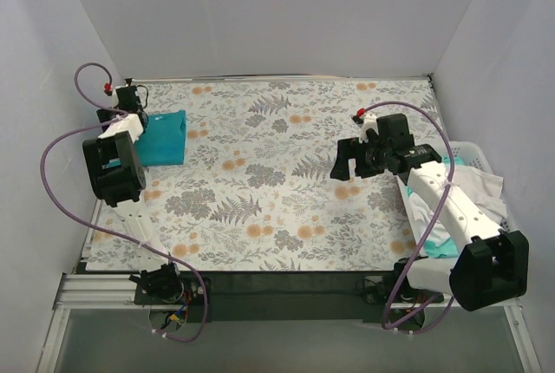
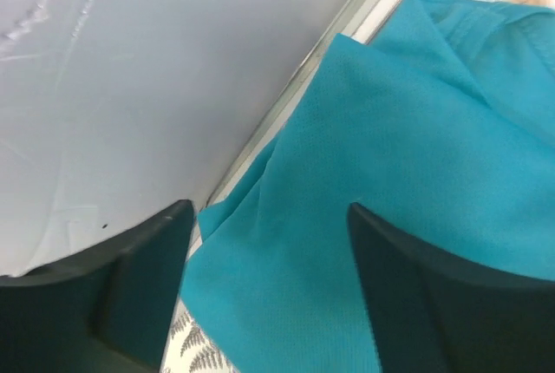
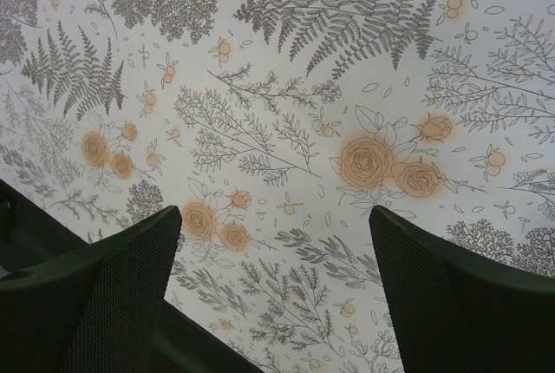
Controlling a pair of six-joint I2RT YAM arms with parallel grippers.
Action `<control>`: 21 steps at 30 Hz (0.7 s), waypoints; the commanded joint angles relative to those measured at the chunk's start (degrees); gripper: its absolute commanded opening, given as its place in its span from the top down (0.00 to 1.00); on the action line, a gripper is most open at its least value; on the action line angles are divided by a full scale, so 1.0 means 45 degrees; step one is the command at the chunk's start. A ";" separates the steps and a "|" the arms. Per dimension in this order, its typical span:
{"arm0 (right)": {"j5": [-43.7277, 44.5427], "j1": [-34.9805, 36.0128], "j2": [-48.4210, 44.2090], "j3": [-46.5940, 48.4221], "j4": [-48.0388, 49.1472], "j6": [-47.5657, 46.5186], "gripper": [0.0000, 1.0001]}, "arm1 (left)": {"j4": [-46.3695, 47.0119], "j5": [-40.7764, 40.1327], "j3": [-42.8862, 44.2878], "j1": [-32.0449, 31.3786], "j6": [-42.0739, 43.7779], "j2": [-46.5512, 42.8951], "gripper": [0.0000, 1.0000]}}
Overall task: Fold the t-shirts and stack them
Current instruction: Neatly place the folded tshirt to the corner
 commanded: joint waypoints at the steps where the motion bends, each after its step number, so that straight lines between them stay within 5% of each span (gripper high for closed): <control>1: 0.0535 0.0008 -0.0801 0.0503 0.0073 0.0118 0.20 | -0.0480 0.0901 -0.0025 -0.0014 -0.1362 -0.2188 0.31; 10: 0.4086 -0.0070 -0.3531 0.0503 0.0015 0.0529 0.02 | -0.1363 0.7384 -0.2835 -0.0580 -0.4978 -0.8729 0.11; 21: 0.7293 0.0319 -0.6796 0.1440 -0.1020 0.0531 0.02 | -0.5166 1.0554 -0.2937 -0.0951 -0.6132 -1.4902 0.11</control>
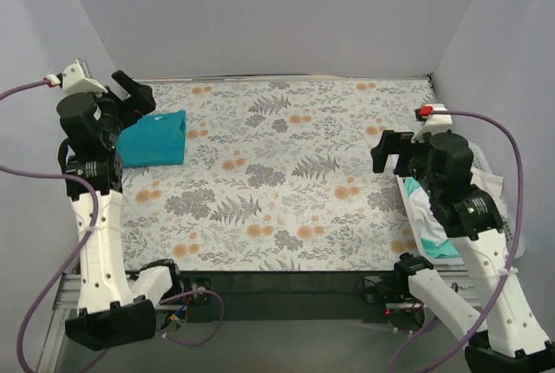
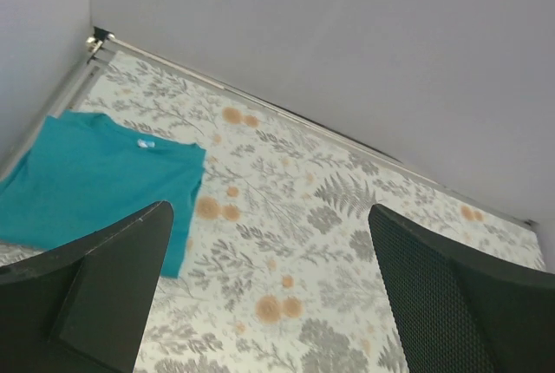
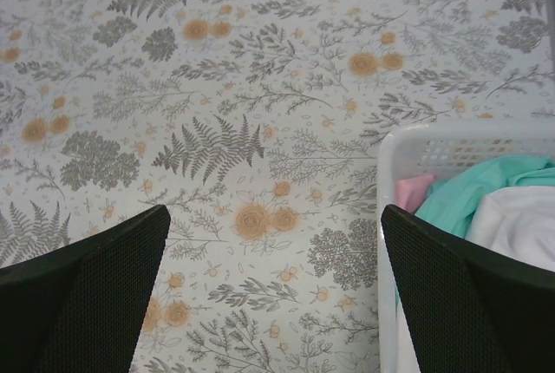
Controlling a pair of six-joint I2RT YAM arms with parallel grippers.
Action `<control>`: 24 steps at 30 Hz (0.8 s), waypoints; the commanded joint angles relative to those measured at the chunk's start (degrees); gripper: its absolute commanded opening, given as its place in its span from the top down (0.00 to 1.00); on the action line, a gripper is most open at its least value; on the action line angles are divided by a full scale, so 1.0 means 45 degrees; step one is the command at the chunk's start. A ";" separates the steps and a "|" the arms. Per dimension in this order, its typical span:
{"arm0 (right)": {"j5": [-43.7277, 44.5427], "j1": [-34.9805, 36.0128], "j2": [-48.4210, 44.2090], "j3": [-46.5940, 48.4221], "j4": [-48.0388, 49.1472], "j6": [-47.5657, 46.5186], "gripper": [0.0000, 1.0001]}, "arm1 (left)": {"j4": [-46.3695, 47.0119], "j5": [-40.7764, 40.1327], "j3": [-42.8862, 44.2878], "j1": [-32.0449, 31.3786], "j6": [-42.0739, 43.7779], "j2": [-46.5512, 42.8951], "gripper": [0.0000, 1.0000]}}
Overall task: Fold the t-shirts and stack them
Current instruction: Neatly place the folded tshirt to the corner
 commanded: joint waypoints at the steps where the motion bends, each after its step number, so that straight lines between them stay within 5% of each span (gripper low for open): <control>1: 0.1504 0.0345 -0.0983 0.0775 -0.0248 -0.0126 0.02 | -0.2747 0.1089 0.0216 -0.0532 -0.0381 -0.1227 0.11; 4: 0.2128 0.0501 -0.2095 0.0814 -0.0171 -0.0418 0.02 | -0.4350 -0.1306 0.0608 -0.1915 -0.0224 -0.2241 0.11; 10: 0.3223 0.0501 -0.3406 0.0543 0.0024 -0.1123 0.02 | -0.4373 -0.3109 -0.0696 -0.3717 -0.0712 -0.4957 0.07; 24: 0.3458 0.0502 -0.4384 -0.0142 0.0551 -0.1240 0.02 | -0.1581 -0.5006 -0.4411 -0.3856 -0.1161 -0.9140 0.02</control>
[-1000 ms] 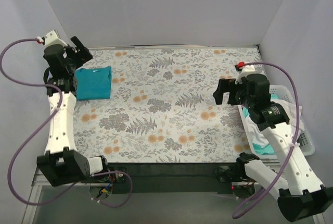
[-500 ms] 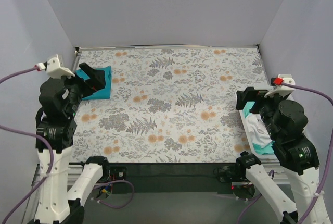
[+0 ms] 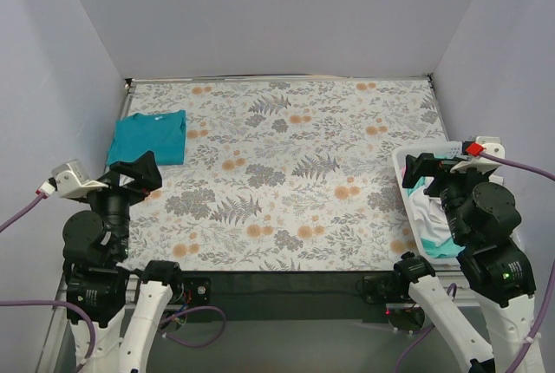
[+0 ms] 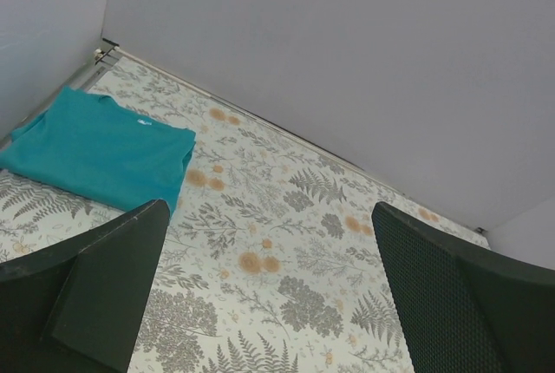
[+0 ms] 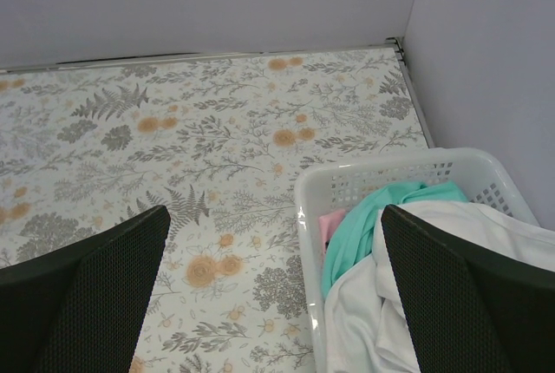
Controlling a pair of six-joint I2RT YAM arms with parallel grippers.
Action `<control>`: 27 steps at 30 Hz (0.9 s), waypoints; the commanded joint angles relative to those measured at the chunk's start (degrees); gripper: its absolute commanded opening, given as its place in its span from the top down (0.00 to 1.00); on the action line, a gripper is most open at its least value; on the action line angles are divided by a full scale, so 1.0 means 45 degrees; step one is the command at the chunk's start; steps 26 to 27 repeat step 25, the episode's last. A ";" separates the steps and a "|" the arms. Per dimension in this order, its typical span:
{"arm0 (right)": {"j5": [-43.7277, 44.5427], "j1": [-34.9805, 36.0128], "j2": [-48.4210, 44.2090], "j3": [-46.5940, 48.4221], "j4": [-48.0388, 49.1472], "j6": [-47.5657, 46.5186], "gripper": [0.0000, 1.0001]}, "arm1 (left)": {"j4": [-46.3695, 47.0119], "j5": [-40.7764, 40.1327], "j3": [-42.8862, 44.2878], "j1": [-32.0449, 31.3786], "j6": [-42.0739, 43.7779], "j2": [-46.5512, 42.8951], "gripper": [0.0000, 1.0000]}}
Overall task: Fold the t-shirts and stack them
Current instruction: Neatly place the folded tshirt to the corner, then reset both grippers
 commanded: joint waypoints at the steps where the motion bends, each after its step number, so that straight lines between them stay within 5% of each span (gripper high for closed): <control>1: 0.0233 0.0035 -0.0178 -0.0094 0.0858 -0.0288 0.02 | 0.0961 -0.0795 -0.0448 -0.0034 -0.0346 0.0015 0.02; 27: -0.0411 0.0055 -0.0061 -0.0816 0.1854 -0.0308 0.02 | 0.2661 -0.1656 -0.1874 -0.0034 -0.0874 0.0425 0.02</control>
